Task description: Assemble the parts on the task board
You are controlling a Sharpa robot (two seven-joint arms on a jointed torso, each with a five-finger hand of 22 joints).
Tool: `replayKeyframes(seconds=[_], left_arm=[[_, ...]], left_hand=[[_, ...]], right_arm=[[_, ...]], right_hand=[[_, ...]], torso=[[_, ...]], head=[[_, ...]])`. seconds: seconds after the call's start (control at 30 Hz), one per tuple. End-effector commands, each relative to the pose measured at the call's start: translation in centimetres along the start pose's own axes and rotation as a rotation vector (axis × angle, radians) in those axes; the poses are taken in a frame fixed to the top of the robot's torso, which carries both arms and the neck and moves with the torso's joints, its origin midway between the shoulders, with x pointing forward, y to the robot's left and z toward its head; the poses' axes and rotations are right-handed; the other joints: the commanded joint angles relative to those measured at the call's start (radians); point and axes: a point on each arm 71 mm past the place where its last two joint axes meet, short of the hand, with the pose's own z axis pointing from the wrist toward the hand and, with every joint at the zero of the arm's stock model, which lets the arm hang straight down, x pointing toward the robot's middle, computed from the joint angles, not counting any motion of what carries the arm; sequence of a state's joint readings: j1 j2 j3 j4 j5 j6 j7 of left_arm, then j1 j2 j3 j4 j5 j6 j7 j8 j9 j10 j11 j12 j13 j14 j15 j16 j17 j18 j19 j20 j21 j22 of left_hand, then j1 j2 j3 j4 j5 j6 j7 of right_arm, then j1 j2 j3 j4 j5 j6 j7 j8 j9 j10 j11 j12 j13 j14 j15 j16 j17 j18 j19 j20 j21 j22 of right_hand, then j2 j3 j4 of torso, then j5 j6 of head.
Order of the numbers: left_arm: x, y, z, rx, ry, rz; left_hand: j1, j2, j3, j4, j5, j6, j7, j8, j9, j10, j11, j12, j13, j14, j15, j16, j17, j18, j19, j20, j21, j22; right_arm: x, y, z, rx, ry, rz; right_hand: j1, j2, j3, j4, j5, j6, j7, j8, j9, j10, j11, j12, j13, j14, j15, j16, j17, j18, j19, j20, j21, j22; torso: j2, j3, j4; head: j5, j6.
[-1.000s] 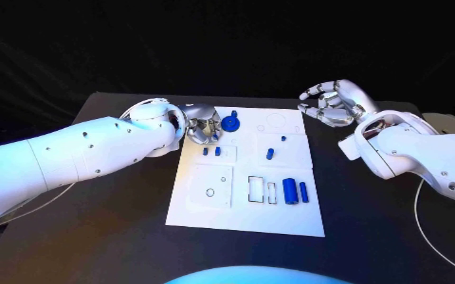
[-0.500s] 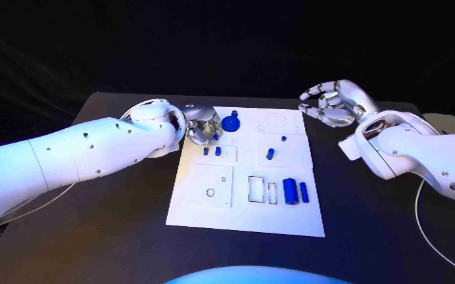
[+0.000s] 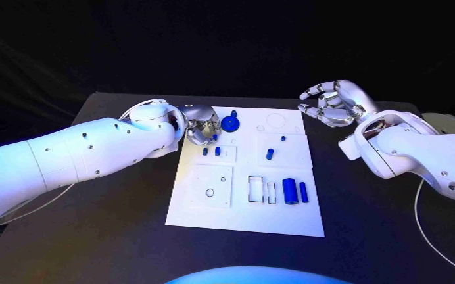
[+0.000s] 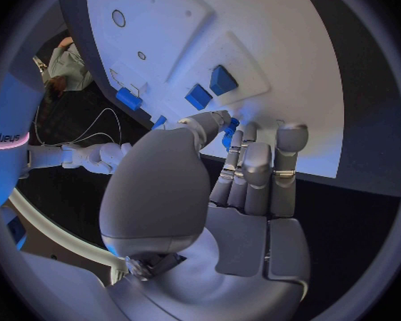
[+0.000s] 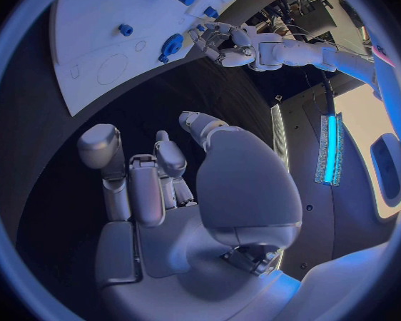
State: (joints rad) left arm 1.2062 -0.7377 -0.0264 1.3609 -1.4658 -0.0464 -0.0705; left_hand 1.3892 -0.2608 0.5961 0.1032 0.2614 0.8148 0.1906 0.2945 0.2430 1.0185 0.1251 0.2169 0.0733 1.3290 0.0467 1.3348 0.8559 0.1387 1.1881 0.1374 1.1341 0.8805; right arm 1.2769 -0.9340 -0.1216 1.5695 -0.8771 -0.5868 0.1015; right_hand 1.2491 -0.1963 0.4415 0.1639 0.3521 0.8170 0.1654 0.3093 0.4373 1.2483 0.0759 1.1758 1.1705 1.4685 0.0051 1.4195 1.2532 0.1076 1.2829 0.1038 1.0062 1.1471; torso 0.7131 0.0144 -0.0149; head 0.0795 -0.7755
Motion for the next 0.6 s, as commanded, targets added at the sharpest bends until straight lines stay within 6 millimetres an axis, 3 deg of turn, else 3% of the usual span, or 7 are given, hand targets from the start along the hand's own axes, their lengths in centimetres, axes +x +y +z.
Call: replayKeyframes(seconds=[0.03,0.07,0.17,0.23,0.37,0.43,0.6], left_arm=[[0.0,0.0,-0.1,-0.004,-0.002,-0.009],[-0.1,0.1,-0.2,-0.004,-0.003,-0.012],[-0.2,0.4,-0.6,0.006,-0.018,-0.040],[-0.4,0.6,-1.0,0.017,-0.040,-0.079],[-1.3,1.4,-1.7,0.028,-0.118,-0.209],[-1.9,2.2,-2.2,0.021,-0.181,-0.331],[-2.9,4.2,-3.2,0.001,-0.300,-0.608]], left_hand=[[-0.011,-0.001,-0.008,-0.002,-0.003,-0.007,-0.003,-0.006,-0.001,-0.012,0.002,-0.006,-0.001,-0.014,-0.001,-0.009,-0.011,0.009,-0.012,0.000,-0.010,-0.010],[-0.011,-0.001,-0.009,-0.002,-0.003,-0.008,-0.003,-0.007,-0.002,-0.015,0.002,-0.008,-0.001,-0.017,-0.001,-0.010,-0.015,0.010,-0.015,0.000,-0.013,-0.014],[-0.016,-0.004,-0.023,0.000,-0.004,-0.016,-0.007,-0.015,-0.005,-0.032,0.003,-0.012,-0.001,-0.031,0.001,-0.014,-0.032,0.013,-0.028,0.001,-0.027,-0.030],[-0.028,-0.001,-0.070,0.011,-0.002,-0.031,-0.021,-0.026,-0.008,-0.072,0.008,-0.018,-0.001,-0.080,0.009,-0.042,-0.114,0.024,-0.070,0.004,-0.072,-0.087],[-0.029,0.029,-0.220,0.062,-0.001,-0.053,-0.021,-0.044,-0.017,-0.089,0.007,0.014,0.009,-0.086,0.008,-0.029,-0.132,0.025,-0.068,0.006,-0.088,-0.101],[0.005,0.058,-0.304,0.105,0.004,-0.041,-0.015,-0.043,-0.020,-0.131,0.016,0.021,0.006,-0.165,0.015,-0.088,-0.279,0.046,-0.145,0.011,-0.193,-0.230],[0.062,0.078,-0.291,0.126,0.009,0.021,0.005,-0.012,-0.017,-0.097,0.012,0.076,0.018,-0.215,0.011,-0.141,-0.365,0.048,-0.145,0.009,-0.235,-0.262]], right_arm=[[0.3,-0.2,0.0,0.013,0.048,-0.013],[0.4,-0.3,0.0,0.018,0.061,-0.020],[0.7,-0.5,0.0,0.022,0.124,-0.077],[0.9,-0.6,0.0,0.012,0.169,-0.135],[1.5,-0.5,-0.1,-0.020,0.244,-0.269],[1.8,-0.4,-0.1,-0.047,0.279,-0.370],[2.8,0.0,0.0,-0.100,0.324,-0.577]], right_hand=[[-0.006,-0.003,0.015,0.001,0.003,-0.009,-0.003,0.009,-0.001,-0.104,-0.001,-0.139,-0.133,0.000,-0.005,-0.035,-0.053,0.025,-0.034,0.001,-0.059,-0.040],[-0.001,-0.002,0.029,0.000,-0.009,-0.006,-0.003,0.013,-0.002,-0.227,-0.002,-0.315,-0.293,-0.024,-0.007,-0.074,-0.110,0.038,-0.075,0.002,-0.138,-0.094],[0.013,-0.010,0.072,-0.010,-0.067,0.020,-0.005,0.017,-0.008,-0.243,-0.004,-0.491,-0.442,-0.049,-0.007,-0.131,-0.181,0.048,-0.099,-0.001,-0.213,-0.141],[0.026,-0.019,0.104,-0.023,-0.107,0.037,0.001,0.012,-0.015,-0.238,0.002,-0.642,-0.573,-0.033,-0.001,-0.128,-0.172,0.042,-0.069,-0.001,-0.187,-0.119],[0.043,-0.028,0.125,-0.055,-0.124,0.068,-0.002,0.002,-0.027,-0.199,0.008,-0.791,-0.713,-0.001,-0.002,-0.088,-0.108,0.026,-0.017,0.001,-0.108,-0.055],[0.050,-0.029,0.128,-0.068,-0.135,0.087,-0.004,-0.003,-0.032,-0.189,0.009,-0.846,-0.765,0.011,-0.001,-0.069,-0.080,0.019,0.006,0.002,-0.066,-0.021],[0.054,-0.037,0.129,-0.080,-0.143,0.100,-0.011,-0.014,-0.039,-0.177,0.010,-0.907,-0.828,0.024,0.003,-0.048,-0.047,0.011,0.027,-0.001,-0.021,0.017]], torso=[[0.000,0.0002,-0.0001],[0.000,0.0001,-0.0005],[-0.001,-0.0005,-0.0009],[0.000,-0.0007,0.0002],[-0.001,-0.0002,0.0009],[-0.002,0.0005,0.0007],[-0.001,-0.0001,-0.0014]], head=[[0.000,0.000],[0.000,0.000],[-0.001,0.001],[-0.004,0.004],[-0.012,0.008],[-0.023,0.011],[-0.042,0.019]])
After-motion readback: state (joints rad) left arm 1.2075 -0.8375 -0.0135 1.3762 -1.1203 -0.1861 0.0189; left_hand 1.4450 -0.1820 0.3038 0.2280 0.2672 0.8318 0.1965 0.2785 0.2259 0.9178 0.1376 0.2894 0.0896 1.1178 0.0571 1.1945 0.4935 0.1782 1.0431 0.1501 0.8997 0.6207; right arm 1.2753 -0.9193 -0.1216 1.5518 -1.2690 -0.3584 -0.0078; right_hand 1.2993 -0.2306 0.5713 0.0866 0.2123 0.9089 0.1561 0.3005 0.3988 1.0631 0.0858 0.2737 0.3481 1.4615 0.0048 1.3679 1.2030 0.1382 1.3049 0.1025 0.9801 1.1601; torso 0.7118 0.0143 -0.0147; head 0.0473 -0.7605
